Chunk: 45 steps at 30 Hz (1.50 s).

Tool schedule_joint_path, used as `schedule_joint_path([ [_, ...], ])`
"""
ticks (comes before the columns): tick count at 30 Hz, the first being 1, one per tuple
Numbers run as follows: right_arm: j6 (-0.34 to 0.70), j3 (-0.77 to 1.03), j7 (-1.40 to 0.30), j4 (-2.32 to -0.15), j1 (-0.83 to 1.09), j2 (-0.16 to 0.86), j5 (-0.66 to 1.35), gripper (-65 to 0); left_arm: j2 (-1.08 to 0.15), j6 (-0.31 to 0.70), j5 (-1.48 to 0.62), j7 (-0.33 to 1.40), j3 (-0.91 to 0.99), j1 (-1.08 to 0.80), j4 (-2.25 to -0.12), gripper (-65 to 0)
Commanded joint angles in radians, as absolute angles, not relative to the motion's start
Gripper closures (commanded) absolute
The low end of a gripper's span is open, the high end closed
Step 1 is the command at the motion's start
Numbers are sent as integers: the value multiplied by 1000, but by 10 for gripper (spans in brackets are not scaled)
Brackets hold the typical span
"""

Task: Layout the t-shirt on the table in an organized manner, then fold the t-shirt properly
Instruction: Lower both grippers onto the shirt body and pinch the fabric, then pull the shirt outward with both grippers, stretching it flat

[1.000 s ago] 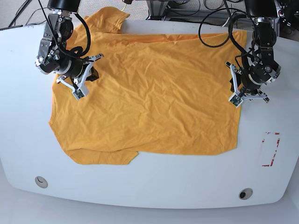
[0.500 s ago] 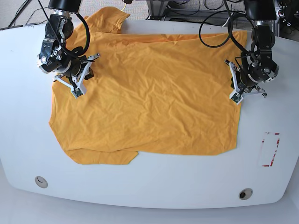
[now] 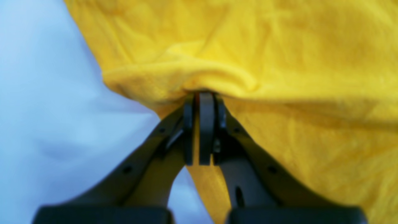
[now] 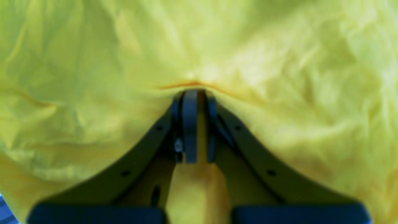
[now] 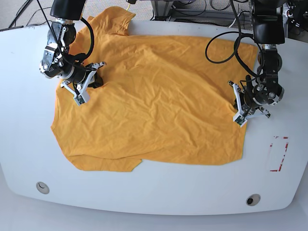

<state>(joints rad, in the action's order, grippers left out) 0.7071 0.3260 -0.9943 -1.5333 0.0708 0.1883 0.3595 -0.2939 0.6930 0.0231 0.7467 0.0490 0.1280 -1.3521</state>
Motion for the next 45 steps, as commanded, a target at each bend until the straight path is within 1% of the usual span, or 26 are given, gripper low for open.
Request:
schedule_joint_path([
  [1, 698, 325, -1041, -1503, 53, 193, 309, -41, -300, 698, 33, 771, 39, 154, -1336, -8],
  [12, 698, 325, -1041, -1395, -65, 206, 311, -43, -302, 698, 33, 771, 35, 232, -1276, -10],
  [20, 698, 325, -1041, -1412, -73, 208, 317, -49, -328, 698, 31, 773, 35, 237, -1300, -11],
  [23, 698, 325, -1047, -1472, -65, 208, 318, -54, -346, 698, 28, 780, 39, 231, -1374, -11],
  [26, 698, 328, -1066, -1560, -48, 203, 318, -122, -364, 698, 27, 814, 41, 229, -1469, -11],
  [27, 698, 329, -1078, -1598, -42, 202, 318, -162, -367, 698, 27, 835, 42, 225, -1500, -11],
  [28, 698, 329, -1086, -1623, -41, 202, 318, -184, -372, 698, 27, 849, 42, 222, -1520, -11],
  [30, 698, 329, -1107, -1701, -36, 199, 318, -262, -383, 698, 27, 883, 47, 213, -1583, -11],
  [32, 698, 329, -1121, -1762, -25, 191, 318, -317, -384, 698, 27, 900, 61, 211, -1633, -13],
  [34, 698, 329, -1130, -1811, -16, 176, 318, -350, -384, 698, 27, 912, 79, 205, -1667, -13],
  [36, 698, 329, -1139, -1863, -8, 168, 318, -369, -384, 698, 27, 926, 94, 191, -1698, -38],
  [37, 698, 329, -1150, -1893, -1, 168, 318, -382, -384, 698, 27, 937, 104, 183, -1715, -71],
  [39, 698, 329, -1168, -1931, 12, 166, 318, -393, -384, 698, 27, 961, 120, 176, -1748, -147],
  [41, 698, 341, -1181, -1962, 30, 166, 318, -395, -384, 698, 27, 986, 134, 165, -1782, -247],
  [42, 698, 358, -1185, -1971, 41, 165, 318, -392, -384, 698, 27, 993, 136, 159, -1796, -285],
  [43, 698, 392, -1188, -1983, 59, 162, 320, -395, -384, 698, 27, 1001, 142, 150, -1814, -337],
  [45, 698, 450, -1188, -1994, 87, 145, 326, -395, -384, 698, 27, 1009, 156, 130, -1847, -406],
])
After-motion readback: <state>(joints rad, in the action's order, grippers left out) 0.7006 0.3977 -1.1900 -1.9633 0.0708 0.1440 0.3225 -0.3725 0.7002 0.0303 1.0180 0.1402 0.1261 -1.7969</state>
